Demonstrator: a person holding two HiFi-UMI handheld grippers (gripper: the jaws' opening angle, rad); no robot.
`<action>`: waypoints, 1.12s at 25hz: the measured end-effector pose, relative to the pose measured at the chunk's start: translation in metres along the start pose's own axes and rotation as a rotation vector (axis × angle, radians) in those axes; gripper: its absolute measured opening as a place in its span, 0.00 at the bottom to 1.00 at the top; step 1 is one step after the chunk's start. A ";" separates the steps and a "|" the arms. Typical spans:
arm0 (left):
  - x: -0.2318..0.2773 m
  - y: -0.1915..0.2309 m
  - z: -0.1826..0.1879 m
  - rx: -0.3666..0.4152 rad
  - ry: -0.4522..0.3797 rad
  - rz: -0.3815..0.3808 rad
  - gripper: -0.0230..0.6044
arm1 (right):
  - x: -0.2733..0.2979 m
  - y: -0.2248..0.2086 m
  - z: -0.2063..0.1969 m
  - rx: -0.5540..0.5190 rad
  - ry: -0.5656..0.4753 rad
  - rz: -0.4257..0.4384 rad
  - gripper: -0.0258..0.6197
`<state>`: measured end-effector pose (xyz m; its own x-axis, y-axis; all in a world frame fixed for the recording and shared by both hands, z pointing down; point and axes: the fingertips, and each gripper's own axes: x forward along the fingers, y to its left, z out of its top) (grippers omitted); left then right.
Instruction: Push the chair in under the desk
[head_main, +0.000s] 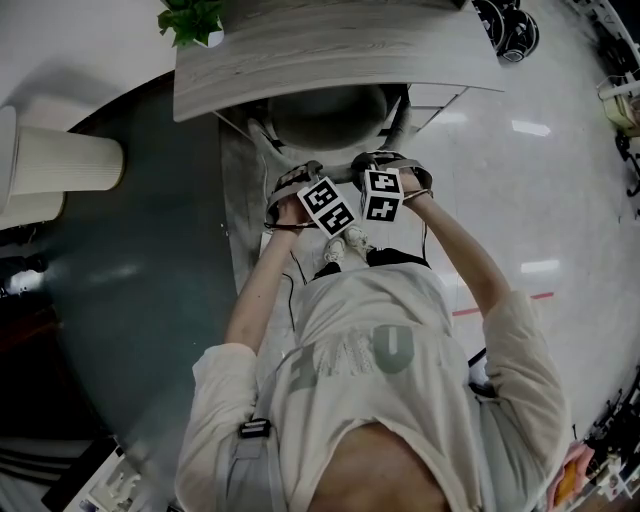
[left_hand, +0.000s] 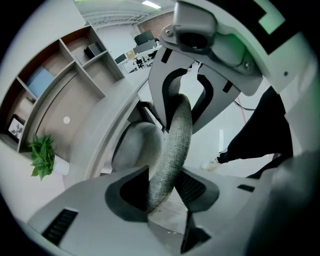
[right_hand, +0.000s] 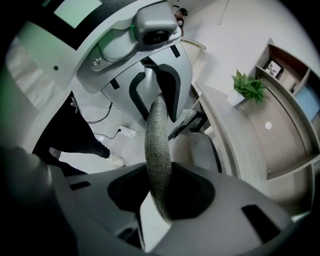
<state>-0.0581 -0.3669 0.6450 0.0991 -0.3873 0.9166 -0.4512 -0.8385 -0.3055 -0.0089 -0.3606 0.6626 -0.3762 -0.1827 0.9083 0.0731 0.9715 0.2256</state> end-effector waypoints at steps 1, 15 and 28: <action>0.000 0.000 0.000 -0.002 0.002 0.000 0.30 | -0.001 0.001 0.000 0.003 -0.001 0.004 0.20; -0.013 -0.002 -0.001 -0.040 -0.013 0.007 0.30 | -0.029 -0.002 0.007 0.195 -0.035 -0.041 0.32; -0.215 0.115 0.079 -0.517 -0.695 0.294 0.06 | -0.269 -0.147 0.085 0.548 -0.655 -0.558 0.09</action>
<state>-0.0612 -0.4104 0.3927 0.3530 -0.8422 0.4075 -0.8673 -0.4579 -0.1952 0.0028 -0.4414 0.3553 -0.6707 -0.6717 0.3147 -0.6383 0.7387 0.2163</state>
